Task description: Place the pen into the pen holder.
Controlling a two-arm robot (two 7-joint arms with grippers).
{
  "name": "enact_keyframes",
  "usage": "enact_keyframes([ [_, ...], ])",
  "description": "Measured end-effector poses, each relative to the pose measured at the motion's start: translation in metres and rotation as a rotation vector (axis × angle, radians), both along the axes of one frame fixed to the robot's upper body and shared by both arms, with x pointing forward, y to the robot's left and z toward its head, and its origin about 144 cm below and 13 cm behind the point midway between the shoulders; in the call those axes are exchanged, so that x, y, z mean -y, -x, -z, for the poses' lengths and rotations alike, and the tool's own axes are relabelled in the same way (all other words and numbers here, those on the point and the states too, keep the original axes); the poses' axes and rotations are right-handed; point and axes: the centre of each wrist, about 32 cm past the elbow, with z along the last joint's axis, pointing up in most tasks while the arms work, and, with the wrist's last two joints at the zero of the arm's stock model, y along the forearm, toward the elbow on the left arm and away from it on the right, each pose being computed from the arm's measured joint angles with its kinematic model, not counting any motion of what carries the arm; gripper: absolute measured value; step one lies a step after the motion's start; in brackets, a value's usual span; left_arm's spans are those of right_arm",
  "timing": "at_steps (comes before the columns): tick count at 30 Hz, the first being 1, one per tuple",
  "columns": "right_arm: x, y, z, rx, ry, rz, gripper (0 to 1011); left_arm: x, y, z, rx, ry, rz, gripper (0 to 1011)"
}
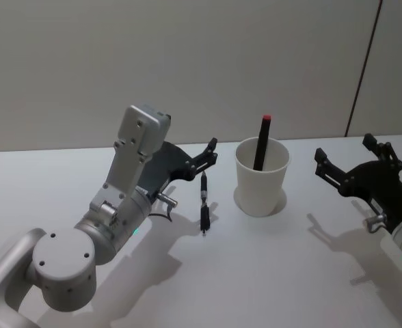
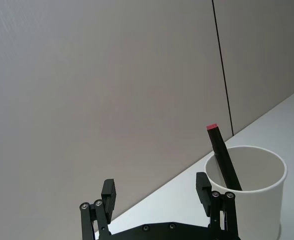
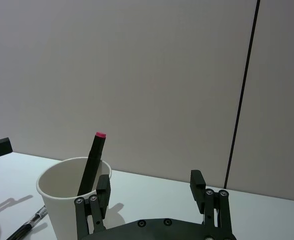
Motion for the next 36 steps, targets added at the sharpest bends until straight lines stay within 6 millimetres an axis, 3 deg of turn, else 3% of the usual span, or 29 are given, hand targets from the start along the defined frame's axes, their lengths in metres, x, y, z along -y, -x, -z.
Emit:
enact_keyframes([
  [19, 0.000, 0.000, 0.000, 0.000, 0.000, 0.000, 1001, 0.006, 0.005, -0.007, -0.219, 0.161, -0.009, 1001],
  [36, 0.000, 0.000, 0.000, 0.000, 0.000, 0.000, 1001, 0.012, 0.010, -0.001, -0.403, 0.314, -0.070, 1001],
])
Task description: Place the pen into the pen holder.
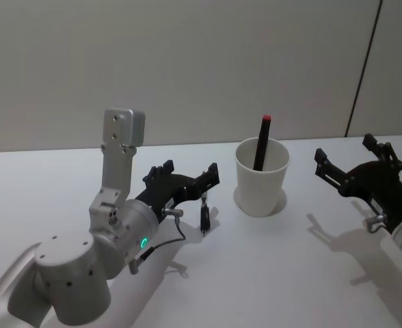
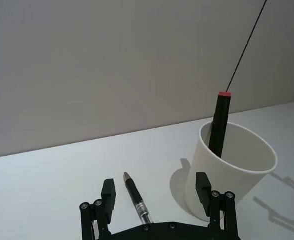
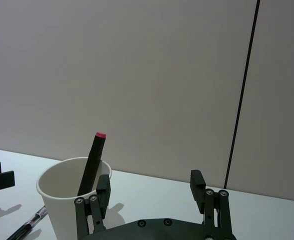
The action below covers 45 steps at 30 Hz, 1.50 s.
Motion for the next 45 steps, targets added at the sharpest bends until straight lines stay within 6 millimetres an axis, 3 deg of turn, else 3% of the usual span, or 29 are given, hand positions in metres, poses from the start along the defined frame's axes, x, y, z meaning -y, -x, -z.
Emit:
enact_keyframes([
  [24, 0.000, 0.000, 0.000, 0.000, 0.000, 0.000, 1001, 0.024, 0.001, 0.011, 0.017, -0.209, -0.083, 1001],
  [45, 0.000, 0.000, 0.000, 0.000, 0.000, 0.000, 1001, 0.032, -0.002, 0.027, 0.005, -0.240, -0.106, 1001],
])
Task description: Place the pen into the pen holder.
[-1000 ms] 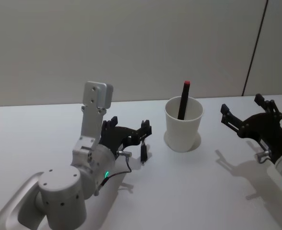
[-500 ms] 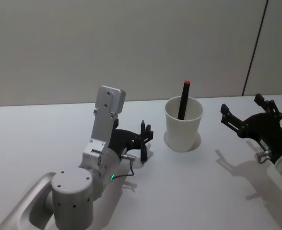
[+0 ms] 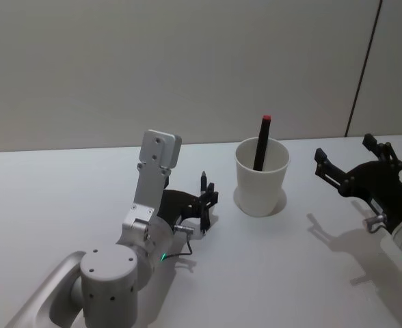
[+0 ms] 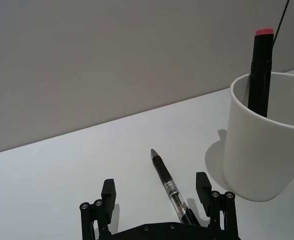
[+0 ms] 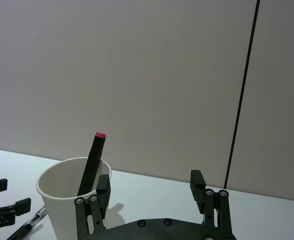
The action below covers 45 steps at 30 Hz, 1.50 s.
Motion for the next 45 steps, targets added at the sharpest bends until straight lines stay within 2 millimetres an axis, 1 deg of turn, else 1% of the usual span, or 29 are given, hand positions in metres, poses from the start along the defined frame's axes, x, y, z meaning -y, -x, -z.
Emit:
enact_keyframes([
  [26, 0.000, 0.000, 0.000, 0.000, 0.000, 0.000, 1001, 0.005, -0.002, 0.016, -0.011, 0.034, -0.015, 1001],
  [45, 0.000, 0.000, 0.000, 0.000, 0.000, 0.000, 1001, 0.008, -0.003, 0.019, -0.050, -0.034, 0.023, 1001],
])
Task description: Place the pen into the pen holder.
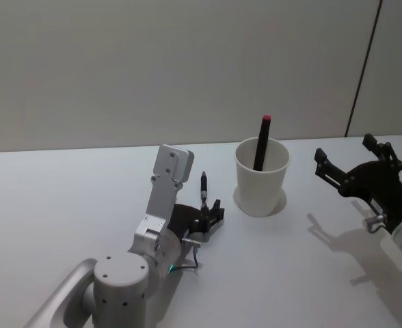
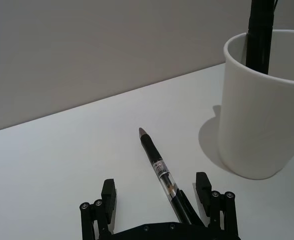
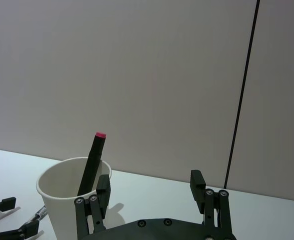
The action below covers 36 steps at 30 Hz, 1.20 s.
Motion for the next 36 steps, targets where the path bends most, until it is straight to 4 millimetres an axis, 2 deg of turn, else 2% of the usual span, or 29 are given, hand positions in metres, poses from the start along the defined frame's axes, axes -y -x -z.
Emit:
enact_keyframes([
  [24, 0.0000, 0.0000, 0.0000, 0.000, 0.000, 0.000, 1001, 0.0028, -0.0012, 0.0024, -0.005, -0.060, 0.038, 1000],
  [30, 0.0000, 0.0000, 0.0000, 0.000, 0.000, 0.000, 1001, 0.0033, -0.0012, 0.0027, -0.006, -0.062, 0.044, 869],
  [36, 0.0000, 0.0000, 0.0000, 0.000, 0.000, 0.000, 1001, 0.0035, -0.0012, 0.0029, -0.007, -0.065, 0.045, 695],
])
